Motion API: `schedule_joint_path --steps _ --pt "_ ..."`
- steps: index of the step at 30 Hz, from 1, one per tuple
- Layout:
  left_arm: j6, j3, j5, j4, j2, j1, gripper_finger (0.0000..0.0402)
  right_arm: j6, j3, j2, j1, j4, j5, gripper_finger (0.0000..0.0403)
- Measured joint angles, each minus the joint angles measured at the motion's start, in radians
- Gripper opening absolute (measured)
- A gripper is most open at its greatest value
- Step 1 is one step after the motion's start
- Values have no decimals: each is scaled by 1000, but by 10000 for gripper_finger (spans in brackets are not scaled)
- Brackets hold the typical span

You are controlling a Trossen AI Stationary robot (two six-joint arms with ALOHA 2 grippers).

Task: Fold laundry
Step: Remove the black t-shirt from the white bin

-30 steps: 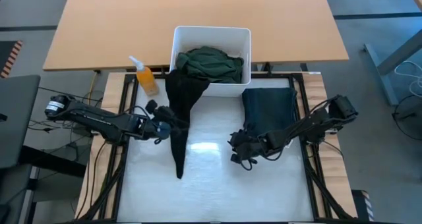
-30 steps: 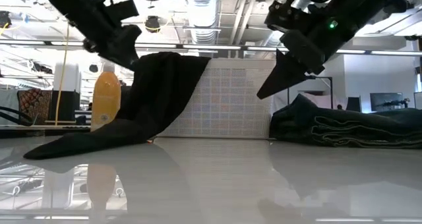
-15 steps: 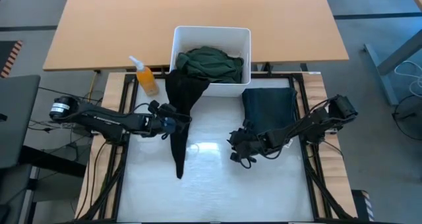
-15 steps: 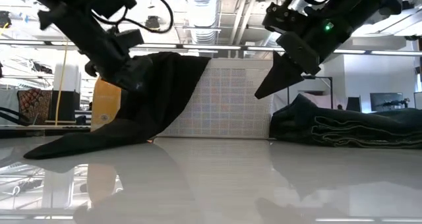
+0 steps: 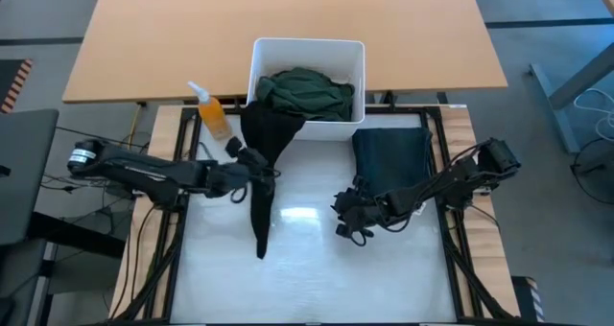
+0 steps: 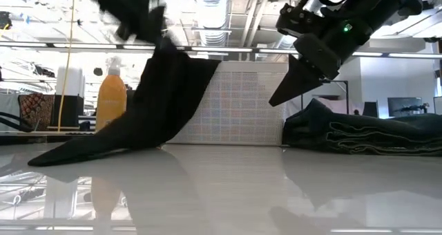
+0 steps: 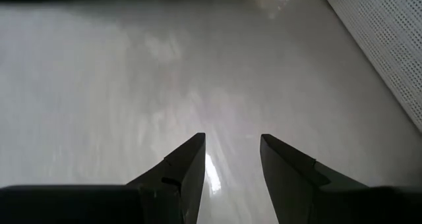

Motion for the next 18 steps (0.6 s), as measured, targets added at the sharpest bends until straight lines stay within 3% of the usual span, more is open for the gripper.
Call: schedule_joint_path --steps 3,8,10,11,13,16,18 --pt "166 115 262 32 -56 -80 1 0 0 -3 0 -3 -15 173" --pt "401 248 1041 83 -104 -210 0 -1 0 -4 -3 -3 -16 173" --pt "482 260 1306 79 -109 -258 0 0 0 -4 -3 -2 -16 173" --pt "516 259 1392 73 -110 -277 0 0 0 -4 -3 -3 -16 173" --pt "552 258 1417 71 -110 -309 0 0 0 -5 -3 -3 -16 173" --pt "497 258 1248 63 -110 -338 0 -10 0 -17 -2 -1 -13 173" --pt "460 258 1215 33 -107 -340 0 -38 0 -25 -12 26 11 173"
